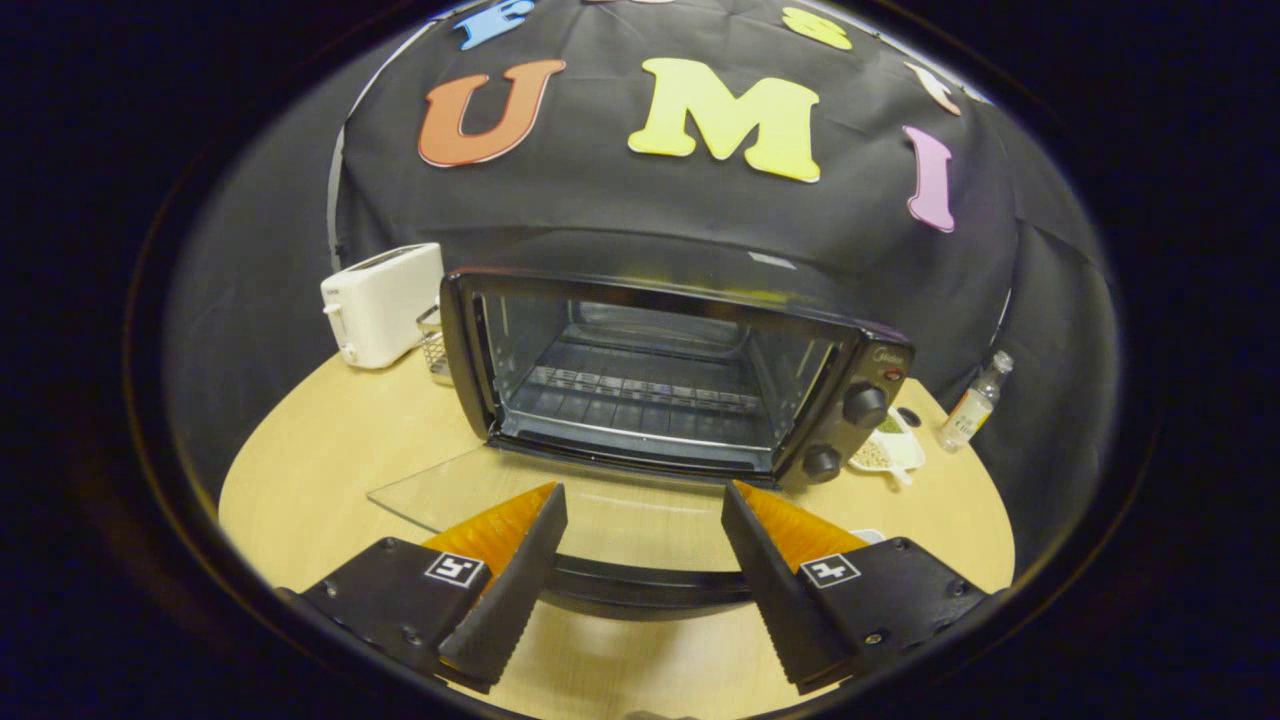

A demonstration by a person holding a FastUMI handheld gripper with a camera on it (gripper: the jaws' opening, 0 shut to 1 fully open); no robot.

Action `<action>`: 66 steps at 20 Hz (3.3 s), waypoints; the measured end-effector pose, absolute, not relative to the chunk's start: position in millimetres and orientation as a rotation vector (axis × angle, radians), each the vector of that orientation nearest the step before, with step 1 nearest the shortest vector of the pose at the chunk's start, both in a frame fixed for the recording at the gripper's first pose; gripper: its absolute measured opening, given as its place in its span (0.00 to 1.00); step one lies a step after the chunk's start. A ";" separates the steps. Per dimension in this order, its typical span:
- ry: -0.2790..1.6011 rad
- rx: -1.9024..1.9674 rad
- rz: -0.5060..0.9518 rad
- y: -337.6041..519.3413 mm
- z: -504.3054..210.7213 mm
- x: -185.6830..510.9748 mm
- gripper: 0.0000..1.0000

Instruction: Open the toaster oven, put the food inside, and close the toaster oven door.

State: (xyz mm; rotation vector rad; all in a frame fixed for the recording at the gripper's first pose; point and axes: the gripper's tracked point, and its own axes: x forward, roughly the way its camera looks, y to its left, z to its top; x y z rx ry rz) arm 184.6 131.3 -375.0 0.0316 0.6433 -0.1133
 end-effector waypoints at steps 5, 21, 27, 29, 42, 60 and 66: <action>0.698 0.044 -0.105 133.1 -395.9 189.1 1.00; 0.774 -0.006 -0.022 122.2 -418.6 155.3 1.00; 0.830 0.054 -0.025 123.5 -439.0 136.3 1.00; 0.817 0.040 -0.017 122.5 -433.1 137.0 1.00; 0.662 -0.081 -0.032 -58.2 -355.9 100.6 1.00; 0.921 0.401 0.220 -89.1 -436.3 45.8 0.50; 0.917 0.565 0.244 -80.3 -419.2 52.4 0.16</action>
